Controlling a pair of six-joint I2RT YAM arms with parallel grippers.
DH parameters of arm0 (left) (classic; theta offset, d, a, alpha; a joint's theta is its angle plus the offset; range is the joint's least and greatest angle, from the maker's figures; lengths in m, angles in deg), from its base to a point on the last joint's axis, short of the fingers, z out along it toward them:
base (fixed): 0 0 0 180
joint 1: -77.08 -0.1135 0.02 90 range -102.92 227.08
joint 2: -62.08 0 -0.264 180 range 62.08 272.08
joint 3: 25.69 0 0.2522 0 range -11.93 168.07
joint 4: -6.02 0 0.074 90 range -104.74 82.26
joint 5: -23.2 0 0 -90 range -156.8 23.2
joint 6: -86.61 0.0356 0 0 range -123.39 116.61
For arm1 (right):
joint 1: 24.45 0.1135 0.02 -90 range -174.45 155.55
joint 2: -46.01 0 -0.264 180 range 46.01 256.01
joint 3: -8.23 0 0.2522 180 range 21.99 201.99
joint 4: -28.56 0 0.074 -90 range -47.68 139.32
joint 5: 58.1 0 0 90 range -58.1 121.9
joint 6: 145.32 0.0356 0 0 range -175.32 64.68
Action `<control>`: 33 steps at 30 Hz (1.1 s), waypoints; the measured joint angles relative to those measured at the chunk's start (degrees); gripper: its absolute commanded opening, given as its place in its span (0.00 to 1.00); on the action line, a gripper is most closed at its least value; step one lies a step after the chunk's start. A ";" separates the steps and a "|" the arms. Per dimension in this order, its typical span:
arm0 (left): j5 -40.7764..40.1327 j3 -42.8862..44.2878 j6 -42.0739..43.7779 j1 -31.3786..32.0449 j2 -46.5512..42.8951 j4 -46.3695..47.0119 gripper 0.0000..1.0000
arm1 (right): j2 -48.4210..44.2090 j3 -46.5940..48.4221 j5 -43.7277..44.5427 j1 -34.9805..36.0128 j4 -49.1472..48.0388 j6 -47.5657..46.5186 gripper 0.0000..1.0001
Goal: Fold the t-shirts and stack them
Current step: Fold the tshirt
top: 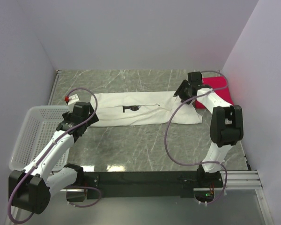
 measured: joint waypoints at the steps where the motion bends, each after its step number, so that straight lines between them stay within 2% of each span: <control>1: 0.00 0.00 -0.02 0.00 0.00 0.02 0.97 | -1.90 -2.51 -0.90 0.04 -1.25 0.85 0.65; 5: 0.02 0.00 -0.02 0.00 0.00 0.00 0.97 | -5.88 -10.75 -4.07 0.33 -4.94 4.59 0.67; 11: -0.02 0.00 -0.02 0.00 0.00 -0.04 0.97 | -4.85 -16.41 -7.96 0.74 -8.68 8.70 0.67; 21: -0.26 0.00 -0.02 0.00 0.00 -0.07 0.97 | -0.59 -15.45 -11.15 1.07 -13.55 11.74 0.67; 33: -0.42 0.00 -0.02 0.00 0.00 -0.07 0.97 | 3.89 -8.02 -14.75 3.21 -14.25 13.00 0.66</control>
